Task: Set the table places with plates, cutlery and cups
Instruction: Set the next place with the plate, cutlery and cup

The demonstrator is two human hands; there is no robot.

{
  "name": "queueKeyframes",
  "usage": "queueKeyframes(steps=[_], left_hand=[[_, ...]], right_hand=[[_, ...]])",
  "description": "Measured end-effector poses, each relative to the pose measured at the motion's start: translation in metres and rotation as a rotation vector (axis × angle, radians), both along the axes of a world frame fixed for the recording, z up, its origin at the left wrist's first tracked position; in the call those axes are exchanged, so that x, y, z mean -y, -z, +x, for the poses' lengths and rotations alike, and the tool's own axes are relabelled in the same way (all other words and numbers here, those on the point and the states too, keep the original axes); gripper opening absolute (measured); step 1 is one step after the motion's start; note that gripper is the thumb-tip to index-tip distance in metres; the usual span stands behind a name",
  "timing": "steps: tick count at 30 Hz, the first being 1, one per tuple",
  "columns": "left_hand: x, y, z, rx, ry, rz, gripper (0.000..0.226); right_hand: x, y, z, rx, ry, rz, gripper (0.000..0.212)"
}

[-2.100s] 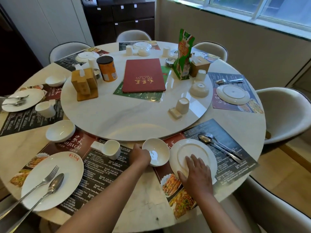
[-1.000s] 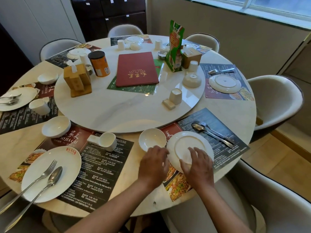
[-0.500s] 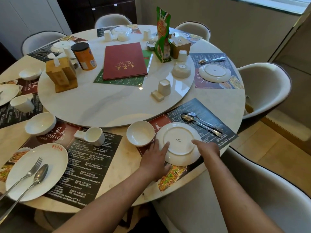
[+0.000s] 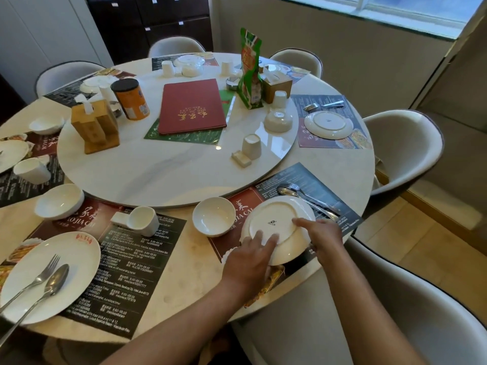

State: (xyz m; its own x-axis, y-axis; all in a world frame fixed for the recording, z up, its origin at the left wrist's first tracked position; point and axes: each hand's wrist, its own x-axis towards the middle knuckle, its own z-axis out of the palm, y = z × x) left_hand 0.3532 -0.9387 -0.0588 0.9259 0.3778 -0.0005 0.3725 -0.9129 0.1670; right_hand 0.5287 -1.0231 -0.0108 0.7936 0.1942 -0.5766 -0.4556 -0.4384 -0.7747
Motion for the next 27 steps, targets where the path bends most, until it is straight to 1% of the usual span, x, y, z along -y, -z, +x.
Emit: queueKeyframes(steps=[3,6,8,10,12,14,16,20,23,25,27], left_hand=[[0.011,-0.008,0.003,0.166,-0.022,-0.015,0.064],[0.008,-0.021,0.008,0.355,-0.078,-0.066,0.051],[0.004,-0.033,0.012,0.389,-0.142,-0.133,0.044],[0.002,-0.045,0.015,0.415,-0.215,-0.183,0.040],[0.003,-0.052,0.019,0.431,-0.304,-0.262,0.040],[0.002,-0.051,0.023,0.462,-0.441,-0.426,0.035],[-0.003,-0.043,0.025,0.471,-0.554,-0.575,0.034],[-0.010,-0.023,0.026,0.448,-0.606,-0.763,0.037],[-0.015,-0.013,0.025,0.453,-0.647,-0.844,0.039],[-0.018,-0.006,0.025,0.409,-0.660,-0.890,0.038],[-0.021,0.000,0.026,0.368,-0.682,-0.989,0.038]], right_hand=[[-0.002,-0.021,-0.003,0.133,-0.017,0.072,0.045],[0.000,-0.035,-0.002,0.156,-0.022,0.180,0.041],[0.005,-0.038,-0.005,0.137,-0.028,0.259,0.038],[0.013,-0.034,-0.007,0.142,0.009,0.286,0.039],[0.023,-0.020,-0.007,0.147,0.079,0.218,0.044],[0.034,0.004,-0.004,0.122,0.090,0.121,0.036],[0.043,0.028,-0.003,0.080,0.052,0.060,0.030],[0.054,0.060,-0.005,0.067,-0.008,-0.047,0.036],[0.054,0.060,-0.008,0.088,-0.055,-0.078,0.040],[0.052,0.061,-0.006,0.117,-0.089,-0.105,0.043],[0.050,0.063,-0.004,0.141,-0.118,-0.133,0.046]])
